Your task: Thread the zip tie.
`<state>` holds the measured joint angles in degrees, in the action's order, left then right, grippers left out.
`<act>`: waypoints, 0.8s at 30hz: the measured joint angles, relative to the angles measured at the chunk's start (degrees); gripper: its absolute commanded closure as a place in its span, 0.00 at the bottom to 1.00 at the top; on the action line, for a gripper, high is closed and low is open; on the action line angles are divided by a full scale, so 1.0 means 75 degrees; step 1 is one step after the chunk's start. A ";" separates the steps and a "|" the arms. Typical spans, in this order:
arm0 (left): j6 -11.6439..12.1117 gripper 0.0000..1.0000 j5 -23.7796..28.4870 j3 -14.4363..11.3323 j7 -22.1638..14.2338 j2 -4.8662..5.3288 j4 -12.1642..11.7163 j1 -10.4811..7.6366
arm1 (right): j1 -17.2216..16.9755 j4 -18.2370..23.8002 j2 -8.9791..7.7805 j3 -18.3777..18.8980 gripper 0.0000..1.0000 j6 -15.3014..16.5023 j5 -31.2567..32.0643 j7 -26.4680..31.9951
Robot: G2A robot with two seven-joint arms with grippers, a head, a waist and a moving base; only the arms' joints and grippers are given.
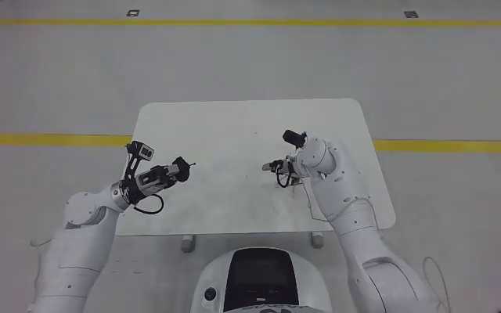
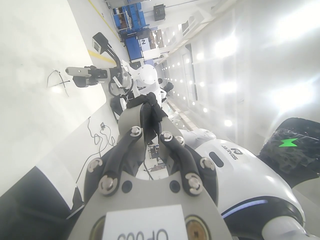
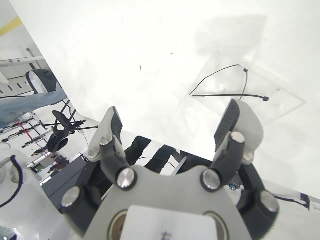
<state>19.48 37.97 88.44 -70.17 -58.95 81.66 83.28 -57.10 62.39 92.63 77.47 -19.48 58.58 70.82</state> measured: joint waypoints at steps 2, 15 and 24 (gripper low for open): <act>0.0000 1.00 0.0000 0.0000 0.0000 0.0000 0.0000 0.0000 | 0.0088 -0.0202 0.0083 0.0129 0.45 0.0000 0.0160 0.0034; 0.0000 1.00 0.0000 0.0000 0.0000 0.0000 0.0000 0.0000 | -0.0130 0.0122 0.0581 0.1117 0.69 0.0000 0.1629 0.0332; 0.0000 1.00 0.0000 0.0000 0.0000 0.0000 0.0000 0.0000 | -0.0107 -0.0218 0.1062 0.1741 0.76 0.0000 0.2476 0.0076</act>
<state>19.48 37.97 88.44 -70.17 -58.95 81.66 83.28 -57.90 60.76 100.59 90.52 -19.48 77.16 71.39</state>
